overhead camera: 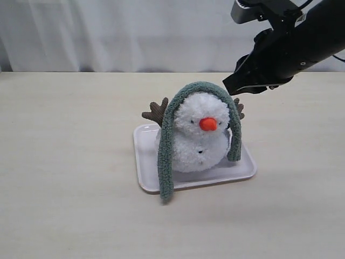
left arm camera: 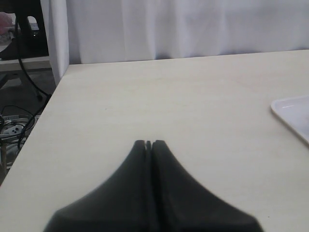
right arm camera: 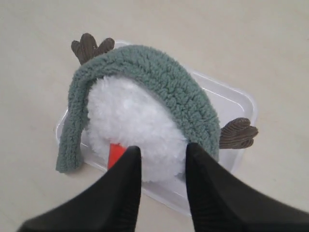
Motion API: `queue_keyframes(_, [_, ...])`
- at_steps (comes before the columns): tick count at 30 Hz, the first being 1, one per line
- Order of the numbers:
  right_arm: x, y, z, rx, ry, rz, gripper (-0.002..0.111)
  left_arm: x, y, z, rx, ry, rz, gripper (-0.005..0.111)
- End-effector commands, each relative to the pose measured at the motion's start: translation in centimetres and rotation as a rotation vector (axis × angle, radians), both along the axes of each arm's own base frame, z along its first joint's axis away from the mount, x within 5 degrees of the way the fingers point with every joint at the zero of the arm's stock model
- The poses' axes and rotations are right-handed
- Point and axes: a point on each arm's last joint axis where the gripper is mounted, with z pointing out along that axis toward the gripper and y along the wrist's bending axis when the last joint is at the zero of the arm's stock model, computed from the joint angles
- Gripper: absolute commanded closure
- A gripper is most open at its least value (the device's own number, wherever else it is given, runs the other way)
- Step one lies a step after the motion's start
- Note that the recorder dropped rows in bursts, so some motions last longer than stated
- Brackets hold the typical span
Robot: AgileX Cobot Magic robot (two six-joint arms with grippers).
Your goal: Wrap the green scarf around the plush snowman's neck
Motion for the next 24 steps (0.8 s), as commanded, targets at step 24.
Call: queue_keyframes(24, [5.5,2.0,-3.0,-0.056,-0.079,0.182,0.076,0.0,0.0,0.0,0.001,-0.01,0.001,0.107])
